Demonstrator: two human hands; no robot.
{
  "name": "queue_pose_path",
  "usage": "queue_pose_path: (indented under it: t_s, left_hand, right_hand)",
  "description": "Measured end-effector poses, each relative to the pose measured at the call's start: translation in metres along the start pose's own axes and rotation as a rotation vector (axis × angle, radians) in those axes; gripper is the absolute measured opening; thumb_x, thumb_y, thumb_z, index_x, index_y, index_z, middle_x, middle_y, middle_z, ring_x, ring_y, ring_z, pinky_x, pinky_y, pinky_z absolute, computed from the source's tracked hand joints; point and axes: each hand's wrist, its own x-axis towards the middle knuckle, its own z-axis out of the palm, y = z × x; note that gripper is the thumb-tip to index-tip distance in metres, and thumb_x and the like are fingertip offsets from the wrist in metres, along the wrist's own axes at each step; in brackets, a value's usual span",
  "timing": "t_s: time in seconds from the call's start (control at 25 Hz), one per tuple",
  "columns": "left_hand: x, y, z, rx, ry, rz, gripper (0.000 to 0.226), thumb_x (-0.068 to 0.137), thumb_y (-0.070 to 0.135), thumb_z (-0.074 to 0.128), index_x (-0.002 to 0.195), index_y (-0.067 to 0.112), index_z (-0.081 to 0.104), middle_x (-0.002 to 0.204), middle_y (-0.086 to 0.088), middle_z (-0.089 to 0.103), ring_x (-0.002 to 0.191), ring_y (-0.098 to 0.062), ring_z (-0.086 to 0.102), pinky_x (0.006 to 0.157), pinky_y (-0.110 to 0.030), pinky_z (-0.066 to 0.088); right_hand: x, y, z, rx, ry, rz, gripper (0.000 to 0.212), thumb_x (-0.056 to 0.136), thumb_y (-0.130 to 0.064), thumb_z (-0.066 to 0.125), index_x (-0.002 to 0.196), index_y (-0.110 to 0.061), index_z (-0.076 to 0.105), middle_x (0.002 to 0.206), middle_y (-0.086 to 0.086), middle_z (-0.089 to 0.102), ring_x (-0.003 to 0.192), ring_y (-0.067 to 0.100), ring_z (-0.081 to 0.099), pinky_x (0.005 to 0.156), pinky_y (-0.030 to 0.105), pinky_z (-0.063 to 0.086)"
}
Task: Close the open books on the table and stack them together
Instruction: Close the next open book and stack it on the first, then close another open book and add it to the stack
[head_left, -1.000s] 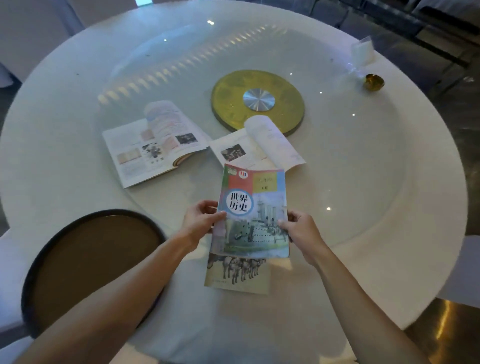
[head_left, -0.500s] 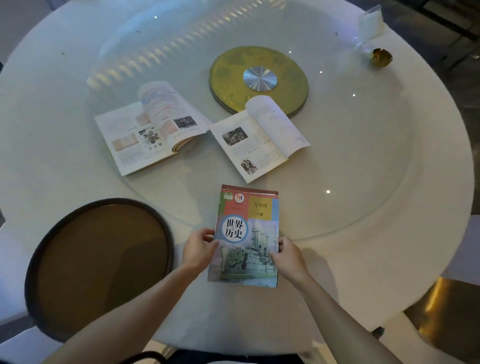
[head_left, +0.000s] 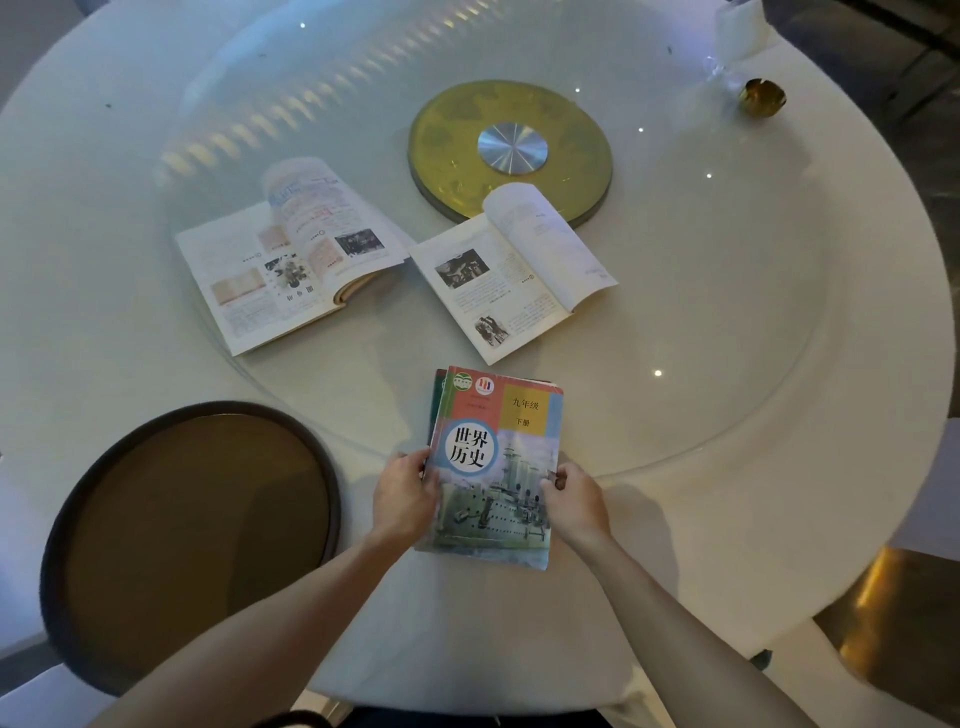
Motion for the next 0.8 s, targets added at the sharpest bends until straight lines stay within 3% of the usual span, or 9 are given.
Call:
queue_pose_path:
  t_s: [0.2, 0.36, 0.64, 0.8]
  left_hand:
    - [0.008, 0.014, -0.002, -0.043, -0.007, -0.068, 0.023, 0.092, 0.016, 0.064, 0.111, 0.014, 0.077, 0.102, -0.003, 0.077, 0.074, -0.011, 0.063, 0.053, -0.014, 0.040]
    - [0.030, 0.027, -0.008, -0.076, -0.054, -0.107, 0.024, 0.090, 0.014, 0.065, 0.109, 0.013, 0.079, 0.093, -0.001, 0.077, 0.072, -0.013, 0.068, 0.053, -0.019, 0.049]
    - [0.055, 0.047, -0.007, -0.108, -0.028, -0.125, 0.022, 0.087, 0.012, 0.067, 0.104, 0.012, 0.080, 0.084, 0.000, 0.075, 0.069, -0.014, 0.066, 0.053, -0.022, 0.047]
    - [0.078, 0.057, -0.016, -0.126, -0.013, -0.143, 0.036, 0.085, 0.017, 0.068, 0.121, 0.013, 0.070, 0.105, -0.006, 0.074, 0.082, -0.017, 0.068, 0.066, -0.030, 0.056]
  right_hand:
    - [0.016, -0.013, -0.009, 0.005, -0.007, 0.101, 0.029, 0.100, -0.008, 0.045, 0.072, -0.016, 0.045, 0.072, 0.000, 0.050, 0.065, 0.021, 0.045, 0.056, 0.033, 0.034]
    - [0.036, -0.028, -0.020, 0.005, -0.016, 0.117, 0.039, 0.087, 0.003, 0.042, 0.061, -0.021, 0.025, 0.062, 0.001, 0.027, 0.060, 0.021, 0.024, 0.056, 0.035, 0.017]
    - [0.073, -0.046, -0.031, 0.016, -0.001, 0.073, 0.039, 0.085, 0.000, 0.046, 0.062, -0.023, 0.024, 0.062, 0.000, 0.026, 0.062, 0.021, 0.023, 0.057, 0.035, 0.016]
    - [0.095, -0.050, -0.045, 0.031, -0.056, 0.054, 0.033, 0.085, -0.008, 0.048, 0.061, -0.021, 0.031, 0.061, 0.001, 0.032, 0.060, 0.020, 0.028, 0.059, 0.035, 0.022]
